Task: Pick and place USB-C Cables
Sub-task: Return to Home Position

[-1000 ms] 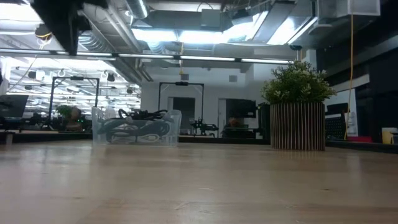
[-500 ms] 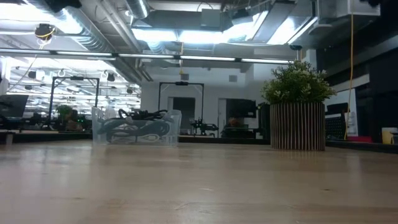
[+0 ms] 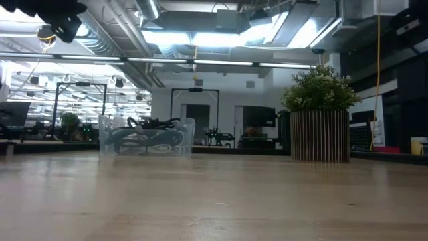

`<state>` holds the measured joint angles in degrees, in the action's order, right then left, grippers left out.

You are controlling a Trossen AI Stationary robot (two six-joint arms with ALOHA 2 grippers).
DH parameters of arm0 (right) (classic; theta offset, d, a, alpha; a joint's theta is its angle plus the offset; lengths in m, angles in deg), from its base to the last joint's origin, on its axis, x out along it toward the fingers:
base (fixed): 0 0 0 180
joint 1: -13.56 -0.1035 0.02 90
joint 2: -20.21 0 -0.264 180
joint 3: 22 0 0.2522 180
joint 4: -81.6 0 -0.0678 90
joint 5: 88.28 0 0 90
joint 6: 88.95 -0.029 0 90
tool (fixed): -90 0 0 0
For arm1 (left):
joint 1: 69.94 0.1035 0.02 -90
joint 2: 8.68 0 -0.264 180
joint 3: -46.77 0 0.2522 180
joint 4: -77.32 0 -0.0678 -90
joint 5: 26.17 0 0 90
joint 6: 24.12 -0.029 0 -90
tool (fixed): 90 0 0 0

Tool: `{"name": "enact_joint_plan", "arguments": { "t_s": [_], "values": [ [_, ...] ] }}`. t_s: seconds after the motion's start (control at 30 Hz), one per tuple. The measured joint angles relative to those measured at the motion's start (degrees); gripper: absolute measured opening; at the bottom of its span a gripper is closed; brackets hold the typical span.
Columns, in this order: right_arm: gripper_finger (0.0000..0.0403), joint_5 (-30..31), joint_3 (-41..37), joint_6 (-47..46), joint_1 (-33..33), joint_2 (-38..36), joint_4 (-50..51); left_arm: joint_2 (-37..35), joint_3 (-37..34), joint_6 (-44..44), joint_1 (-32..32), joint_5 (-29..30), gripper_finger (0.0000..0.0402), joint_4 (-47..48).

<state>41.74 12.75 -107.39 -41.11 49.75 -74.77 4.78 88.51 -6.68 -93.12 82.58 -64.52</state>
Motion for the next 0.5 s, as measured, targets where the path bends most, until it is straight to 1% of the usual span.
{"name": "enact_joint_plan", "arguments": {
  "t_s": [0.07, 0.13, 0.33, 0.5],
  "values": [
    [0.0106, -2.20, -3.67, 5.60, 0.00, -3.01, -4.69, -3.08, -2.61, -1.37, 0.02, -0.01, 0.0079, -1.55],
    [0.0106, -3.96, -6.77, 9.20, 0.00, -6.17, -7.55, -6.07, -4.28, -1.22, 0.02, 1.03, 0.0079, -1.67],
    [0.0106, -6.94, -13.50, 13.23, 0.02, -15.89, -11.30, -13.06, -9.37, -1.82, 0.02, 1.06, 0.0079, -6.47],
    [0.0106, -8.69, -17.50, 15.98, 0.02, -22.65, -13.10, -13.28, -12.87, -2.11, 0.02, 1.19, 0.0079, -9.04]
  ]
}}
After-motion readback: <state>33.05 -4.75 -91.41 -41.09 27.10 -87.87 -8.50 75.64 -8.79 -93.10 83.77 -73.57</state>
